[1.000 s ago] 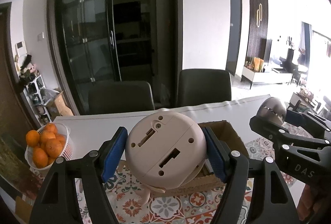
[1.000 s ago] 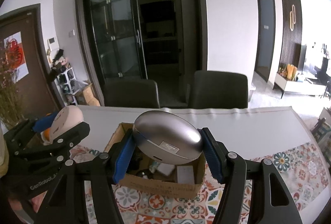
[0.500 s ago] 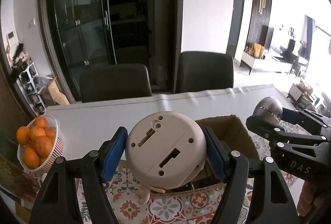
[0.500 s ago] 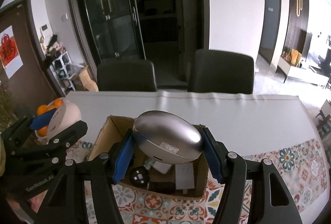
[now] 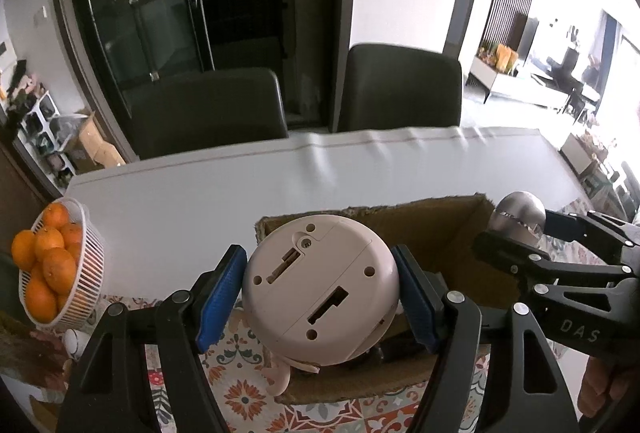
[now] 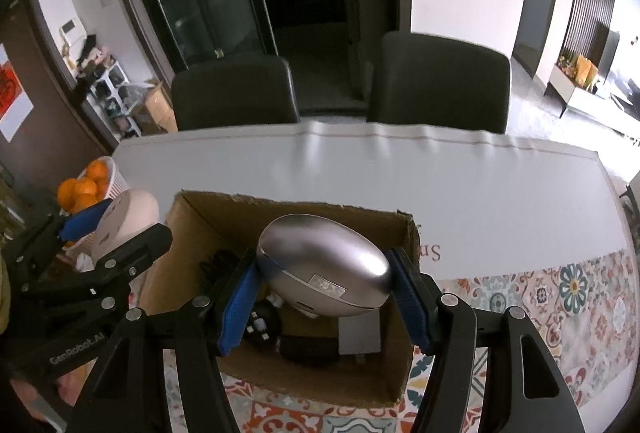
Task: Organize rigid objects
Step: 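Open both tools inside the box to release both items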
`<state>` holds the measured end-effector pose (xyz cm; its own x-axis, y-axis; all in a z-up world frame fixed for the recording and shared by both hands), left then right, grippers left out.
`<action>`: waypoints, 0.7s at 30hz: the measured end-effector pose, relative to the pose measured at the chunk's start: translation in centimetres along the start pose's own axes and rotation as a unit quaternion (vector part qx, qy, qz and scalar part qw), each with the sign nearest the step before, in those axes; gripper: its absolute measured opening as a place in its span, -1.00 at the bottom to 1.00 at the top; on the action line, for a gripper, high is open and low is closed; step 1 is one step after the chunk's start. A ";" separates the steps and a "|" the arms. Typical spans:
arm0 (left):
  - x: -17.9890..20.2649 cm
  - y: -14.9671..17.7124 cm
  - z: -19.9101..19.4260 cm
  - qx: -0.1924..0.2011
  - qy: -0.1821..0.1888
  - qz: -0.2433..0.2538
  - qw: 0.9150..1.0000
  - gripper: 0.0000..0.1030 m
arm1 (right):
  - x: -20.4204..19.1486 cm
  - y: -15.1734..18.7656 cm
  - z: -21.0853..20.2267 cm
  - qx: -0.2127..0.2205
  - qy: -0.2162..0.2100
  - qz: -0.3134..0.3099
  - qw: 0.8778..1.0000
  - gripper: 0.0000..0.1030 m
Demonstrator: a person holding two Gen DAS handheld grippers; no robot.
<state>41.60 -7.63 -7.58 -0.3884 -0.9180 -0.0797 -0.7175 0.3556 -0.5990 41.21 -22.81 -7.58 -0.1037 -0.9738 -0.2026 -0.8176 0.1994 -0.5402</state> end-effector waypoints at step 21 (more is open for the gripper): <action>0.4 0.2 2.9 -0.067 -0.007 0.008 0.998 0.62 | 2.0 1.0 4.0 -0.083 0.011 0.026 0.996 0.33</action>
<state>42.98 -8.48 -10.06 -0.3929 -0.9142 -0.0997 -0.7821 0.3892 -0.4866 42.44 -24.16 -11.77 -0.1603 -0.9650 -0.2074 -0.8931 0.2313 -0.3859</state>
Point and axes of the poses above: each gripper's, at about its wrist camera, not at the fingertips, and z roughly the way its jaws point, x to its right, y to its underside, the point moved 2 cm from there along z, roughly the way its jaws point, and after that the axes turned 9 degrees about z, right-handed, at the moved point
